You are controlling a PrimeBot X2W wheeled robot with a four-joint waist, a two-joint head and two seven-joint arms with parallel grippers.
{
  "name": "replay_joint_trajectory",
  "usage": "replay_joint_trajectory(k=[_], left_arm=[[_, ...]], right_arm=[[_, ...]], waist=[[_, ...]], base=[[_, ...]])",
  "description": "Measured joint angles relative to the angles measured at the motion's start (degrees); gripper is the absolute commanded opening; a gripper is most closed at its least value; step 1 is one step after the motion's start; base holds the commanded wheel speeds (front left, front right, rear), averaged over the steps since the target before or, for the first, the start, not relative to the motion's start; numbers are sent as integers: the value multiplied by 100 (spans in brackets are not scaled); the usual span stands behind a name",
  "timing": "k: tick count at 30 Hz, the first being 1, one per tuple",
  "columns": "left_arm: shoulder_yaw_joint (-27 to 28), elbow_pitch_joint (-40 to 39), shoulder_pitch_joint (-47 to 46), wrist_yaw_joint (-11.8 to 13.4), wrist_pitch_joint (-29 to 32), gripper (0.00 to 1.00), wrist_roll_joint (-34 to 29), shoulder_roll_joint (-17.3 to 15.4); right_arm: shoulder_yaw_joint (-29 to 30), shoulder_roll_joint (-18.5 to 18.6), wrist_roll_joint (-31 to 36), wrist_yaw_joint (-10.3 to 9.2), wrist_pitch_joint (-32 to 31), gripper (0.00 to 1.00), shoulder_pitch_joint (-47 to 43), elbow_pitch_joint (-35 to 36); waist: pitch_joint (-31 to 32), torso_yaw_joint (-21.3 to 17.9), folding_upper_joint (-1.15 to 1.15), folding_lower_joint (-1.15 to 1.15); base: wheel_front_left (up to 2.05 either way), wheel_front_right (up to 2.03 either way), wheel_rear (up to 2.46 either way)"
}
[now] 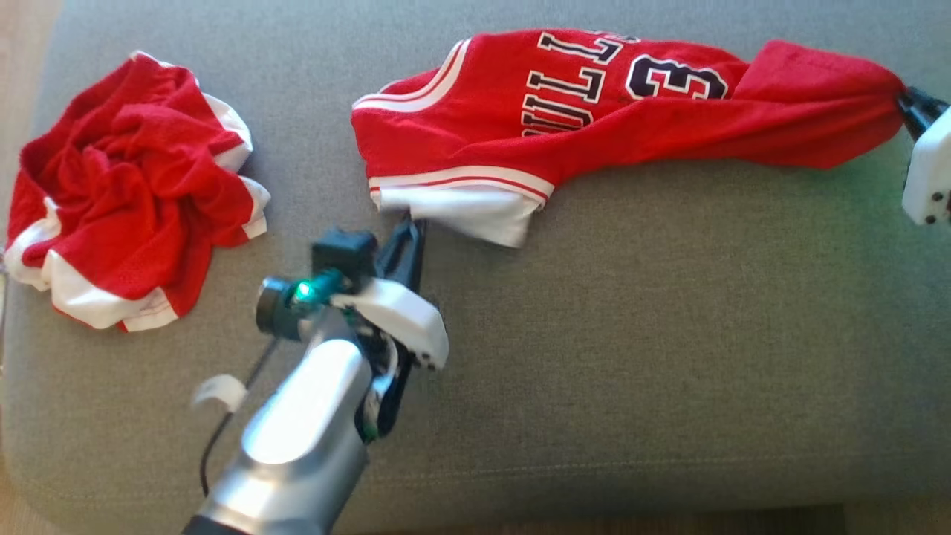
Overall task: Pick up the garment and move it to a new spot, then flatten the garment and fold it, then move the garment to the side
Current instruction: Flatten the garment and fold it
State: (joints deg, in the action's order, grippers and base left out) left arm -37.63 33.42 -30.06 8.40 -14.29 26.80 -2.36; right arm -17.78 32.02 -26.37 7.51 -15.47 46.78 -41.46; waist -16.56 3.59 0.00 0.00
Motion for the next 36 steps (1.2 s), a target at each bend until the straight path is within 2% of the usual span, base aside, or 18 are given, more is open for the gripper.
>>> replay_joint_trajectory(k=[1, 6, 11, 16, 20, 27, 31, 34, 36], left_arm=[[201, -288, 54, -27, 0, 0, -14, 3], [1356, -1695, 420, -522, -1, 0, 134, 13], [2108, -2221, 343, -884, 4, 0, 381, -138], [2454, -2443, -309, -945, 519, 0, 655, -586], [2555, -2618, -1155, -931, 1043, 0, 669, -800], [2482, -2175, -2267, -818, 2069, 0, 526, -1179], [2305, -1544, -2865, -881, 2508, 0, 394, -1319], [2172, -1035, -3412, -944, 2544, 0, 158, -1438], [2106, -720, -3910, -951, 2320, 0, -111, -1468]], right_arm=[[108, -46, -31, 0, 80, 0, -83, 22], [475, -324, -155, 0, 342, 0, -412, 237], [811, -681, -576, 0, 242, 0, -515, 548], [1314, -828, -964, 0, -30, 0, -450, 938], [1673, -851, -1050, 0, -249, 0, -203, 1256], [1791, -875, -745, 0, -791, 0, 404, 1642], [1774, -1106, -430, 0, -879, 0, 900, 1470], [1769, -1329, -115, 0, -753, 0, 1427, 1128], [1772, -1457, 179, 0, -463, 0, 1836, 854]], waist=[[56, 9, 0, 0], [417, 30, 0, 0], [836, -57, 0, 0], [1157, -245, 0, 0], [1378, -372, 0, 0], [1424, -592, 0, 0], [1164, -644, 0, 0], [850, -684, 0, 0], [583, -704, 0, 0]], base=[[0, 0, 0], [0, 0, 0], [0, 0, 0], [0, 0, 0], [0, 0, 0], [0, 0, 0], [0, 0, 0], [0, 0, 0], [0, 0, 0]])
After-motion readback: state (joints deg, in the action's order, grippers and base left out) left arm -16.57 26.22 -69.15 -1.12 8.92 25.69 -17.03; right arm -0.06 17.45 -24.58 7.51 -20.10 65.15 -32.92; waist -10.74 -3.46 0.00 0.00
